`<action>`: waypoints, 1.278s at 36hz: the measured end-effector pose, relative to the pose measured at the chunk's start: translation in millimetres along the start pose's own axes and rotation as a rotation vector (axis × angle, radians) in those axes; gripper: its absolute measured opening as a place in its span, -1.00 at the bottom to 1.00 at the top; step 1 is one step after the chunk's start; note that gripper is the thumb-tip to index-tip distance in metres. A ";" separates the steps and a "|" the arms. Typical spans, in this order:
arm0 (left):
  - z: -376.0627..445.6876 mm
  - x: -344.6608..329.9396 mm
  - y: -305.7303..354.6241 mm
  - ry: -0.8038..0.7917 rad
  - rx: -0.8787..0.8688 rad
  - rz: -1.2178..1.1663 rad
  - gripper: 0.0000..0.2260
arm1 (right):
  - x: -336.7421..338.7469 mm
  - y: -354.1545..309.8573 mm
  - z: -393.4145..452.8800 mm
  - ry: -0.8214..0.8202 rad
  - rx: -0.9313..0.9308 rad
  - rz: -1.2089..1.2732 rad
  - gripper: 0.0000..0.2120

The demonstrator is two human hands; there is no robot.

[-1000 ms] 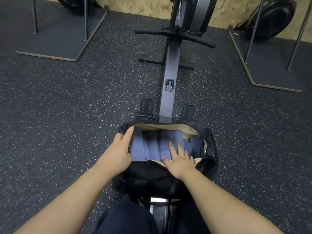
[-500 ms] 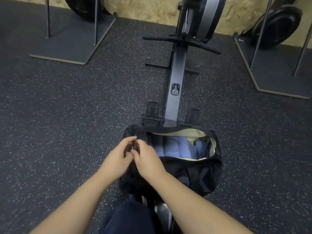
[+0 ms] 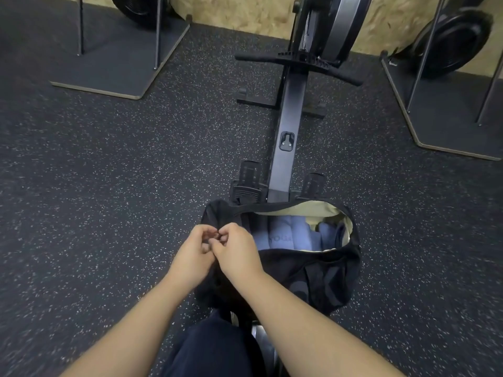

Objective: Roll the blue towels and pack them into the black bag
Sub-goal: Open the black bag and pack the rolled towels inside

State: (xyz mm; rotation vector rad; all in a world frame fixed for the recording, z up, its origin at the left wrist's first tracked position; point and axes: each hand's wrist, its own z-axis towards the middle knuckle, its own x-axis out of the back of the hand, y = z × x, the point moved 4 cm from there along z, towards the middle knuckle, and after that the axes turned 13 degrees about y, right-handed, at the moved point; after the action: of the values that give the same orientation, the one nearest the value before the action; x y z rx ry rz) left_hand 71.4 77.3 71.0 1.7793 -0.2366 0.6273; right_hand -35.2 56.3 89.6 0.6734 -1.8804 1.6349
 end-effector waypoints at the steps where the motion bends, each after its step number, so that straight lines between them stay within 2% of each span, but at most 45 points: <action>1: 0.2 0.0 -1.8 0.011 0.009 0.009 -0.72 | -0.9 0.1 0.9 -0.005 -0.004 -0.010 -0.78; 8: 4.6 -2.4 -9.1 0.099 0.076 0.058 -0.83 | 0.4 1.3 0.5 -0.037 0.013 -0.005 -0.68; 13: 9.2 1.1 -11.7 0.128 0.102 -0.003 -0.75 | 1.8 2.5 -2.0 -0.002 0.143 -0.056 -0.74; 18: 9.3 8.9 -8.5 0.146 0.111 -0.078 -0.78 | 0.4 -3.2 -2.9 0.000 0.319 -0.174 -0.73; 23: 11.8 20.3 -5.6 0.184 0.164 -0.176 -0.83 | -7.1 -16.8 -2.5 -0.036 0.406 -0.281 -0.83; 31: 4.8 36.0 5.7 0.223 0.020 -0.206 -0.84 | -4.3 -28.4 0.3 -0.004 0.416 -0.242 -0.80; 37: 5.4 27.2 4.8 0.095 -0.105 -0.090 -0.74 | 1.5 -21.2 1.6 0.044 0.308 -0.131 -0.78; 40: 9.9 19.4 0.4 0.001 -0.219 0.118 -0.65 | 4.2 -20.4 2.8 0.032 0.292 -0.092 -0.76; 42: 11.8 14.1 -1.4 -0.046 -0.258 0.263 -0.68 | 5.9 -20.1 3.4 0.035 0.287 -0.072 -0.76; 46: 14.1 16.3 3.2 0.040 -0.242 0.349 -0.79 | 7.1 -21.1 1.6 0.045 0.286 -0.050 -0.80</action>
State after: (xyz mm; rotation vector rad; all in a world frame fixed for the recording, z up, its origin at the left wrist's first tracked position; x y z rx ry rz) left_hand 87.6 65.7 79.7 1.5015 -0.5794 0.8430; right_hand -26.0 51.9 109.3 0.7856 -1.6000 1.8896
